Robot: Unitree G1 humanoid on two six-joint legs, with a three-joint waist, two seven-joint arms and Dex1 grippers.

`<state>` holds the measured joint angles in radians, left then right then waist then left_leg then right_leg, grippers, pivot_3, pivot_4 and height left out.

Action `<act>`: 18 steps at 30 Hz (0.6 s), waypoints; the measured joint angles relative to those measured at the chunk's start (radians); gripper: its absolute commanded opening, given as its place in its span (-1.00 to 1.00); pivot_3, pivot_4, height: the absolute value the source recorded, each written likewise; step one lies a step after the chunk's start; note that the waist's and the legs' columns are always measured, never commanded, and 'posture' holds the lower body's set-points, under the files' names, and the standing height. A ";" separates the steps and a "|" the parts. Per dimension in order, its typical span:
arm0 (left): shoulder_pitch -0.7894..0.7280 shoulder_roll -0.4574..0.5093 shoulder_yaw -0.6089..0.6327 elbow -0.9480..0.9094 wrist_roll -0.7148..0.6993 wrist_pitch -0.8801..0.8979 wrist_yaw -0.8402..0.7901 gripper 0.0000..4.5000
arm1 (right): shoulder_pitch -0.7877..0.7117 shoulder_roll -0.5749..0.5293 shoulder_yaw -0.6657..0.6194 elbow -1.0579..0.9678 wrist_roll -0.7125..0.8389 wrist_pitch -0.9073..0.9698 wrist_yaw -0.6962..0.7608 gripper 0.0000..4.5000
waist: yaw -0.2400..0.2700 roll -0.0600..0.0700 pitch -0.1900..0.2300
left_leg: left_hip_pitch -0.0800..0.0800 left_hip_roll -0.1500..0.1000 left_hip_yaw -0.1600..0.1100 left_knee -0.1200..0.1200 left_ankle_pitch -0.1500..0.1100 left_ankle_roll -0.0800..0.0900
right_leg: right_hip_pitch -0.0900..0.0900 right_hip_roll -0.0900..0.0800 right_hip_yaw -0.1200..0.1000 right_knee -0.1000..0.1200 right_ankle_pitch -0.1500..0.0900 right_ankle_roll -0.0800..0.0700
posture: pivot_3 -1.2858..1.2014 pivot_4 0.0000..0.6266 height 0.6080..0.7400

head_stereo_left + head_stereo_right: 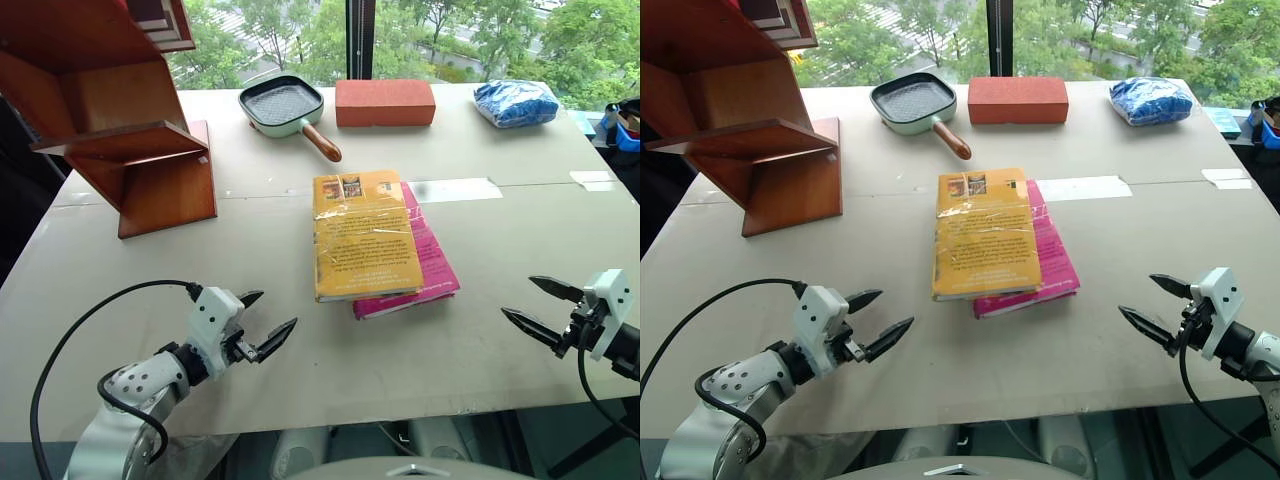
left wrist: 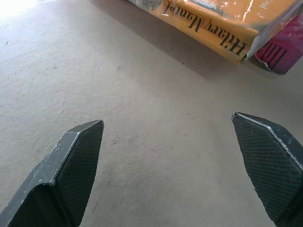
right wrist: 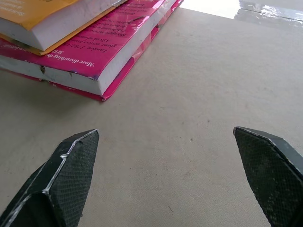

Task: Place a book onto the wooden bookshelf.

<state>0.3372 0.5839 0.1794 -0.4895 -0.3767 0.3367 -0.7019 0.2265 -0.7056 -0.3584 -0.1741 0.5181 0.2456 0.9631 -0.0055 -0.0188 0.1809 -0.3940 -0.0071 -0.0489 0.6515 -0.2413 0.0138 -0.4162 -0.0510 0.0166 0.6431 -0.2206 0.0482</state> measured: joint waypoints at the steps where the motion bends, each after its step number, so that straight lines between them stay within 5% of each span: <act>1: 0.000 0.000 0.000 0.000 0.000 0.000 0.000 0.98 | 0.000 0.000 0.000 0.000 0.000 0.000 0.000 1.00 | 0.000 0.000 0.000 | 0.000 0.000 0.000 0.000 0.000 0.000 | 0.000 0.000 0.000 0.000 0.000 0.000 | 0.03 -0.52 1.00; 18: -0.029 0.054 0.072 0.119 -0.031 -0.083 -0.147 0.98 | -0.113 0.002 0.058 0.112 -0.032 -0.054 0.044 1.00 | -0.003 0.001 0.000 | 0.001 0.000 0.000 0.000 0.000 0.000 | 0.000 0.000 0.000 0.000 0.000 0.000 | 0.03 -0.52 1.00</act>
<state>0.3081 0.6376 0.2511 -0.3702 -0.4076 0.2540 -0.8485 0.1133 -0.7038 -0.3004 -0.0623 0.4860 0.1916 1.0070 -0.0086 -0.0181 0.1805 -0.3932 -0.0074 -0.0487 0.6516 -0.2412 0.0138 -0.4158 -0.0511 0.0164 0.6434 -0.2202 0.0478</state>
